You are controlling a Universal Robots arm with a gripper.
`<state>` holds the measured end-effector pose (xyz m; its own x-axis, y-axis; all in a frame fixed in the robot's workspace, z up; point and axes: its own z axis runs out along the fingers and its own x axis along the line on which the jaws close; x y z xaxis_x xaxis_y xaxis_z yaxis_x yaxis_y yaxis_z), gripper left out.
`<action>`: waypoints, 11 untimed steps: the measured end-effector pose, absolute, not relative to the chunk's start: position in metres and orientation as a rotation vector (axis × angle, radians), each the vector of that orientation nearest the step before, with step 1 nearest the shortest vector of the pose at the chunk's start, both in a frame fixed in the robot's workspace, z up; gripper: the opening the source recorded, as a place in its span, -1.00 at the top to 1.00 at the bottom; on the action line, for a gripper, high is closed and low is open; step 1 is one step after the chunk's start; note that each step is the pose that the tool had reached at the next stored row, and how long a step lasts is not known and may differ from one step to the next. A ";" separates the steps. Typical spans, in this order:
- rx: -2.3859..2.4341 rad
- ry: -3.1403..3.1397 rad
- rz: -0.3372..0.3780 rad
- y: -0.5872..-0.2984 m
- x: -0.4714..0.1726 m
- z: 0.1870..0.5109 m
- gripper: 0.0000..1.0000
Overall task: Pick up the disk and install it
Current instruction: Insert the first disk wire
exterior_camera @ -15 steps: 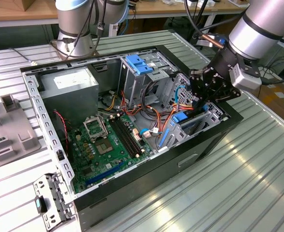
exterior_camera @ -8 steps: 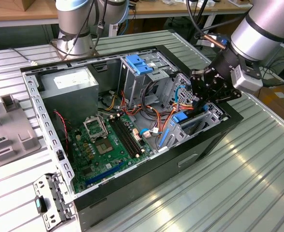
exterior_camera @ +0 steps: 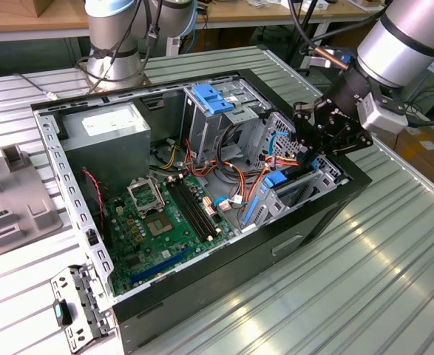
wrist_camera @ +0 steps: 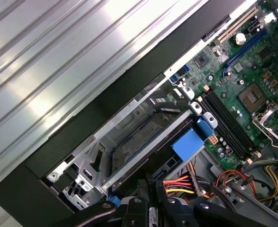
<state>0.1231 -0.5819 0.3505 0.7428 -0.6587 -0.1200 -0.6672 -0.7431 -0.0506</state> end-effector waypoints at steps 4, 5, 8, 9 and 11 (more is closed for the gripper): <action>-2.804 1.187 0.139 -0.582 0.123 0.350 0.65; -2.796 1.204 0.138 -0.582 0.123 0.350 0.65; -2.771 1.256 0.135 -0.582 0.123 0.349 0.65; -2.766 1.268 0.134 -0.582 0.123 0.349 0.65; -2.755 1.290 0.133 -0.582 0.123 0.349 0.65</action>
